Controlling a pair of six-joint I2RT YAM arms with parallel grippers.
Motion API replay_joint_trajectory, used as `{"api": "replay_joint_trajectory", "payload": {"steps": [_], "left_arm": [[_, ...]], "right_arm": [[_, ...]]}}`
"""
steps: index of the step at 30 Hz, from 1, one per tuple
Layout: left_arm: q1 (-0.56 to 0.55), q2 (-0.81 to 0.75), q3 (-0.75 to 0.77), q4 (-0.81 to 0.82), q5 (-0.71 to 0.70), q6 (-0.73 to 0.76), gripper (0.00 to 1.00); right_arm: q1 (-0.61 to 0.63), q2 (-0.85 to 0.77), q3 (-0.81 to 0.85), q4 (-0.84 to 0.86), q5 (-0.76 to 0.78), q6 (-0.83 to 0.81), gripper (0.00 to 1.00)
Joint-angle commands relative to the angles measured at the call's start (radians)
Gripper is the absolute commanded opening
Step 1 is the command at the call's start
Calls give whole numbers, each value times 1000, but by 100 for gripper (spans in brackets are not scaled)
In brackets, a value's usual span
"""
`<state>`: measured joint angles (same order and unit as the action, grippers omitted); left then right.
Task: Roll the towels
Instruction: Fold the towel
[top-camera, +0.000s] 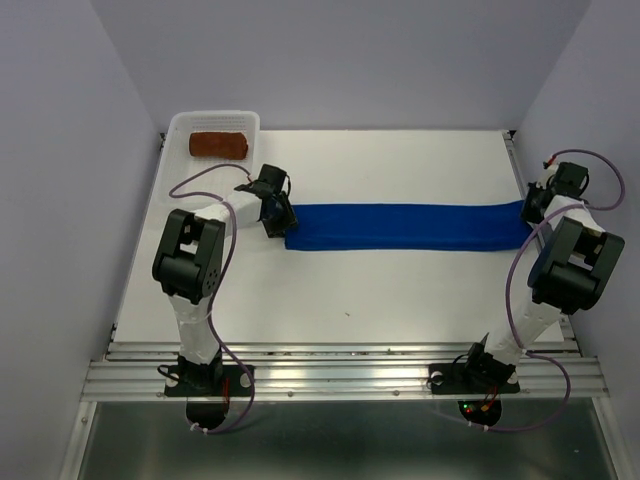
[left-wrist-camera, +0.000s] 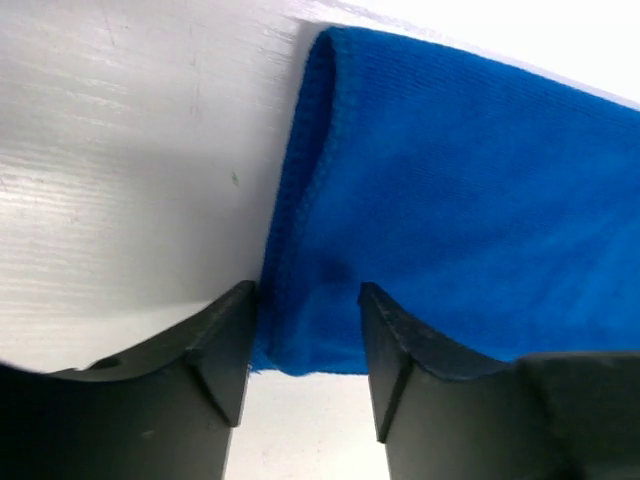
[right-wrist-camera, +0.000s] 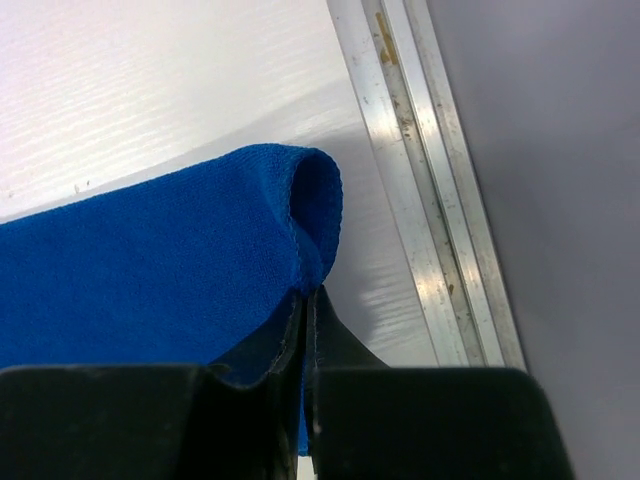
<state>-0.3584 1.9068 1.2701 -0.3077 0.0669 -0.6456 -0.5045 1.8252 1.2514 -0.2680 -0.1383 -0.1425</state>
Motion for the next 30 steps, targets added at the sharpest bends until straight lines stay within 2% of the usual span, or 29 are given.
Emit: {"api": "replay_joint_trajectory", "payload": {"steps": [1, 6, 10, 11, 12, 21, 25, 30], "left_arm": [[-1, 18, 17, -2, -18, -14, 46], [-1, 23, 14, -11, -44, -16, 31], [-7, 51, 23, -5, -19, -3, 10], [-11, 61, 25, -4, -15, 0, 2], [-14, 61, 26, -4, -12, 0, 0], [-31, 66, 23, 10, -12, -8, 0], [-31, 57, 14, 22, -6, -14, 0], [-33, 35, -6, 30, -21, -17, 0]], "right_arm": [[-3, -43, 63, -14, 35, -25, 1], [-3, -37, 98, -39, 48, -34, 1], [-3, -37, 125, -66, 13, -32, 1], [7, -43, 125, -71, -7, -28, 1], [17, -47, 125, -71, -4, -22, 1], [135, -98, 143, -166, 72, 69, 1], [252, -99, 174, -258, 161, 138, 1], [357, -99, 209, -336, 190, 254, 1]]}}
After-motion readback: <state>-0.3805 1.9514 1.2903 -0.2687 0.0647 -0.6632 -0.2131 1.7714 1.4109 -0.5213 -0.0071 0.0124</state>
